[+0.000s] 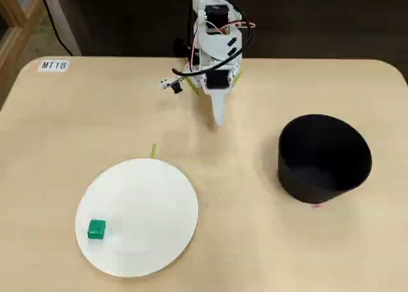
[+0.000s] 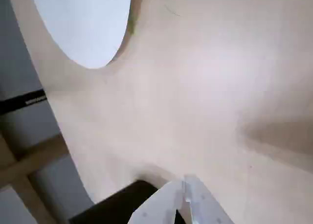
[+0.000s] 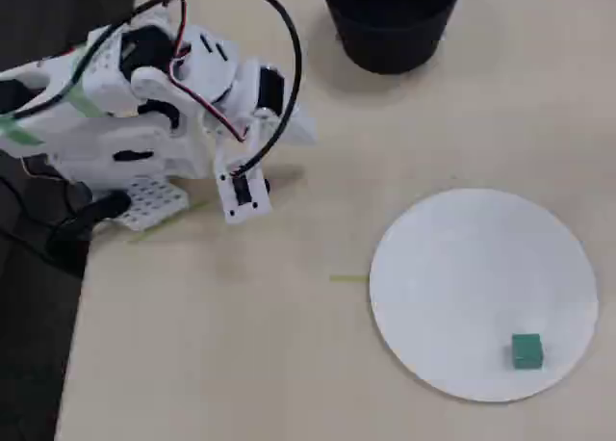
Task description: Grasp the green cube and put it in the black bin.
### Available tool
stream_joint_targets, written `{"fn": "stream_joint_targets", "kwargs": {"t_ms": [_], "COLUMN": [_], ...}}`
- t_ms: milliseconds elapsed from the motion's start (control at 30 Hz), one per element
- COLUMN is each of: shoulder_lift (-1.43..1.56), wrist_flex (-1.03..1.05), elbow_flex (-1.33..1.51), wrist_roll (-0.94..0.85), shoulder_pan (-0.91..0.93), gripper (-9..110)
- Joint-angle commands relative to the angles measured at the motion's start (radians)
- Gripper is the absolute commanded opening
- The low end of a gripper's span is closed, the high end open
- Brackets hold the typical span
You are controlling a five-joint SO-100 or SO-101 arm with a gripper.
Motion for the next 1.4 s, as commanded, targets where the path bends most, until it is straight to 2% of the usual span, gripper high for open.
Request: {"fn": "stream_joint_targets", "kwargs": {"t_ms": [0, 533, 633, 733, 867, 1000, 1167, 1367], "shoulder_lift": [-0.002, -0.002, -0.028, -0.284, -0.779, -1.089, -1.281, -1.497], "wrist_flex": [-0.018, -0.048, -0.043, -0.035, 0.224, 0.419, 0.394, 0.322], "elbow_flex": [-0.005, -0.031, -0.215, -0.534, -1.155, -1.629, -1.736, -1.735], "wrist_roll": [0.044, 0.023, 0.02, -0.002, -0.101, -0.212, -0.377, -0.499], "shoulder_pan": [0.044, 0.026, 0.051, 0.078, 0.107, 0.256, 0.442, 0.5], "gripper": [0, 0, 0, 0, 0, 0, 0, 0]}}
